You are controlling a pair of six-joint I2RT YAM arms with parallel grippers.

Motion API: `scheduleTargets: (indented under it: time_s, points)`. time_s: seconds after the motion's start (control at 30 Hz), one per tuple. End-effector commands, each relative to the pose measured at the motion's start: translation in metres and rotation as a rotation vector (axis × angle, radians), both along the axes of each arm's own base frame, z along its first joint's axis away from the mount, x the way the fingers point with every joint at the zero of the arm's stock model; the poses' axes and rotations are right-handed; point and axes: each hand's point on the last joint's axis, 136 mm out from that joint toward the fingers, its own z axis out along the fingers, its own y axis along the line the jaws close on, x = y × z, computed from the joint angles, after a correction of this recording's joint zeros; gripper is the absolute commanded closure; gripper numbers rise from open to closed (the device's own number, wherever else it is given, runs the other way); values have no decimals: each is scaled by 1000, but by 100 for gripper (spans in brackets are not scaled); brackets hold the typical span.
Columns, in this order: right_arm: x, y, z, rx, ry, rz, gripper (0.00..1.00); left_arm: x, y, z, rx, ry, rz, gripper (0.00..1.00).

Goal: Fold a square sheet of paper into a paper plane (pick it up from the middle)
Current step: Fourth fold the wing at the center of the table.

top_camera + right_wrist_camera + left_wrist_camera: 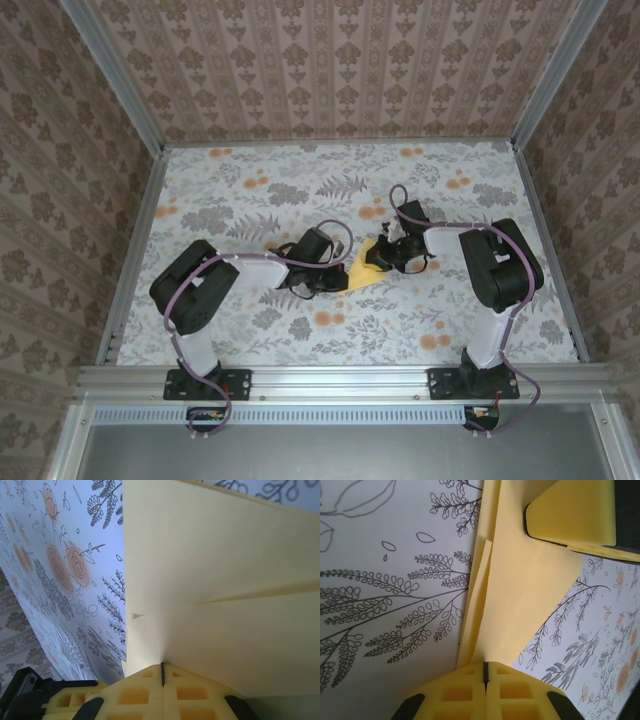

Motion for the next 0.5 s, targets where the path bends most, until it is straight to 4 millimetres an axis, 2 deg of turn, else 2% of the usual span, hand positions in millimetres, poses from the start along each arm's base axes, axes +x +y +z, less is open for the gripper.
scheduleTargets:
  time_s: [0.0, 0.07, 0.17, 0.47]
  points:
    - [1, -9, -4, -38, -27, -18, 100, -12, 25, -28, 107, 57, 34, 97]
    - [3, 3, 20, 28, -103, 14, 100, -13, 26, -29, 107, 61, 39, 99]
    - [-6, 15, 34, 73, -156, 56, 100, -13, 26, -30, 108, 62, 38, 100]
    - [-42, 43, 14, 78, -102, 139, 100, -12, 26, -30, 115, 64, 42, 100]
